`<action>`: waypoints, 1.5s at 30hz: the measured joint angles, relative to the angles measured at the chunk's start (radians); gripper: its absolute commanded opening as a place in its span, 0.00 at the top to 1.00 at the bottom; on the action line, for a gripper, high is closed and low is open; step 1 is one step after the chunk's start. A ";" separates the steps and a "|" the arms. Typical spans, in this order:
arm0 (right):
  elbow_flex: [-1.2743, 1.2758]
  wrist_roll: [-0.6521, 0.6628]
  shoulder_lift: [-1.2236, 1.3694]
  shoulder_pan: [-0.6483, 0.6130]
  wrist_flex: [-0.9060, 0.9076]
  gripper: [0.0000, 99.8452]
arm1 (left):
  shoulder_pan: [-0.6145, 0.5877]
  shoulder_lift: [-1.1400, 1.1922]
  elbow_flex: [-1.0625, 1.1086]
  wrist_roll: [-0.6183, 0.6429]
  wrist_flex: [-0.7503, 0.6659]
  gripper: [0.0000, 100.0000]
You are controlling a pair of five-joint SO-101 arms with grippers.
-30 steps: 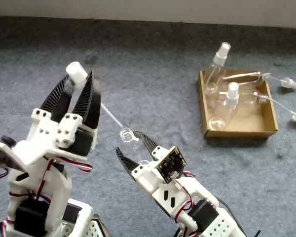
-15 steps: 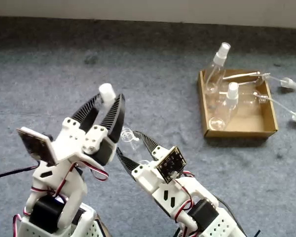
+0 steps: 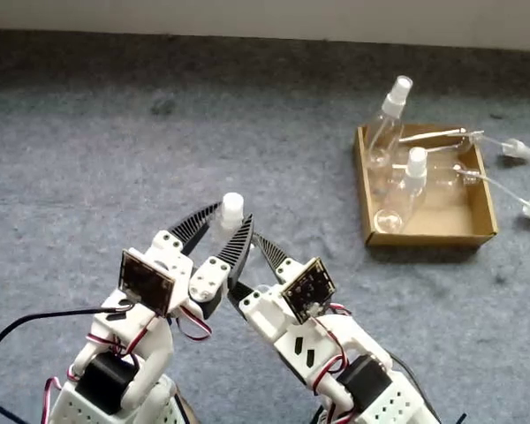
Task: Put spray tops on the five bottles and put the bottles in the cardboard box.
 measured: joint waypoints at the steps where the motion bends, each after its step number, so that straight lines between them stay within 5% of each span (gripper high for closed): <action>1: 0.000 0.000 0.000 0.000 0.000 0.96 | 0.009 0.000 0.011 -0.002 0.000 1.00; 13: 0.000 -0.006 0.003 0.009 0.003 0.96 | 0.083 -0.003 0.058 -0.003 -0.011 1.00; 28: 0.002 -0.210 0.003 0.072 0.005 0.96 | 0.086 -0.003 0.078 -0.008 -0.012 0.99; 35: 0.002 -0.210 0.003 0.072 0.005 0.96 | 0.086 -0.003 0.078 -0.006 -0.012 0.80; 45: 0.000 -0.192 0.000 0.129 0.000 0.96 | -0.029 -0.002 0.029 -0.009 -0.002 0.79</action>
